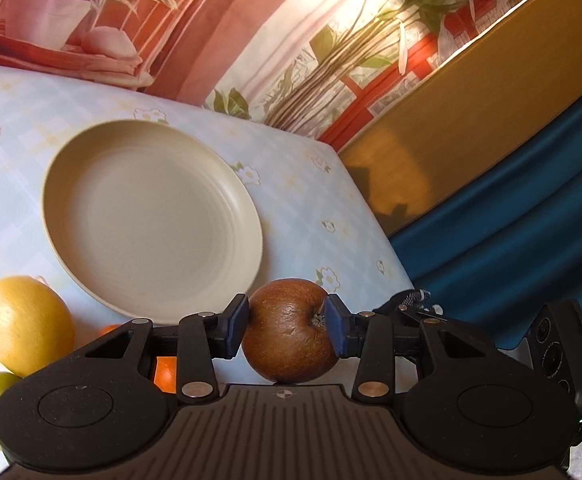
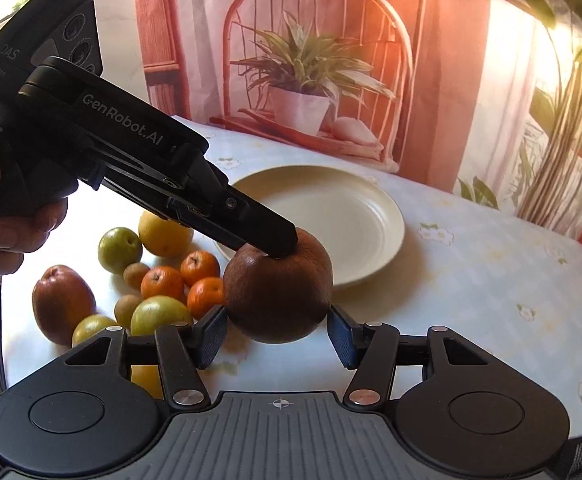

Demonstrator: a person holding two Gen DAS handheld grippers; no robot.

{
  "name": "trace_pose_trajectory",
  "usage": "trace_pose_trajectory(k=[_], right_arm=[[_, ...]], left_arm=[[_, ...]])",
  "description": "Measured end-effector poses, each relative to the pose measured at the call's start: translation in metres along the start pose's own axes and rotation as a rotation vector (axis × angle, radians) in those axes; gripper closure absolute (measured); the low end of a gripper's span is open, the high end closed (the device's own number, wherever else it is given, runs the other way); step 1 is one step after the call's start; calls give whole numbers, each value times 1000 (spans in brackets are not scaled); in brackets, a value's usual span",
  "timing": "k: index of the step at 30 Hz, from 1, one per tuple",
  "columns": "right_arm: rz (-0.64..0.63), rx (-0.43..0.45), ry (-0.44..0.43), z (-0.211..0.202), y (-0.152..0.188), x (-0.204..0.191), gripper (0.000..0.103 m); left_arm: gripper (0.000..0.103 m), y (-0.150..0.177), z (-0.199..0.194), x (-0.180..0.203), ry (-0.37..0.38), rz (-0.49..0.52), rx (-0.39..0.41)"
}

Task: Organize fruits
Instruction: 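Close the left gripper around the red-brown apple and lift it, then lower the apple onto the beige plate and open the left gripper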

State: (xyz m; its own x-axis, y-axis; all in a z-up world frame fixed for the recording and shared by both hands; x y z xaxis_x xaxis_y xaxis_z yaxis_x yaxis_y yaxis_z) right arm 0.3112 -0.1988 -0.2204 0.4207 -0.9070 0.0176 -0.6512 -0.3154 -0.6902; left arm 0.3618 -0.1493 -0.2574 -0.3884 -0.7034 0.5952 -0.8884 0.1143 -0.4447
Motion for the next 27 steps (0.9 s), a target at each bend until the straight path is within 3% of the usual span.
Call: trace_pose_trajectory(k=[6,14,24,27], right_arm=[[-26,29,-32,28,-47,-8,52],[-3,8,-56,84,-84,-11,52],[12,-31,-42,128,-101,-15,52],[38,-14,-45,132,-105,-13,52]], left_arm=[[59,-30,-21,-19,-74,-6,67],[59,-58,-25,-54,-152,-37,63],[59,-66,-22,-88,-200,-102,57],[58,-65,-19,-91,-237,-79,56]])
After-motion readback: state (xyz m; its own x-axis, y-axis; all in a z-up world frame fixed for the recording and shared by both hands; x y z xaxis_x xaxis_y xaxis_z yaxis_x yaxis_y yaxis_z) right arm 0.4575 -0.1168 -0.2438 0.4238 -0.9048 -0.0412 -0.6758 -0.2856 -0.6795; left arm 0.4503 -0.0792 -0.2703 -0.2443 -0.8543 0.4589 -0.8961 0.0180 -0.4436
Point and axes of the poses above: each gripper's, at about its wrist camera, not at the fingertips, and z roughly the way its jaws point, x to its right, y to its underside, the point moved 7 cm from there along z, roughly the way its jaws point, and after that the axes turned 8 degrees about -x, right-handed, at the moved point
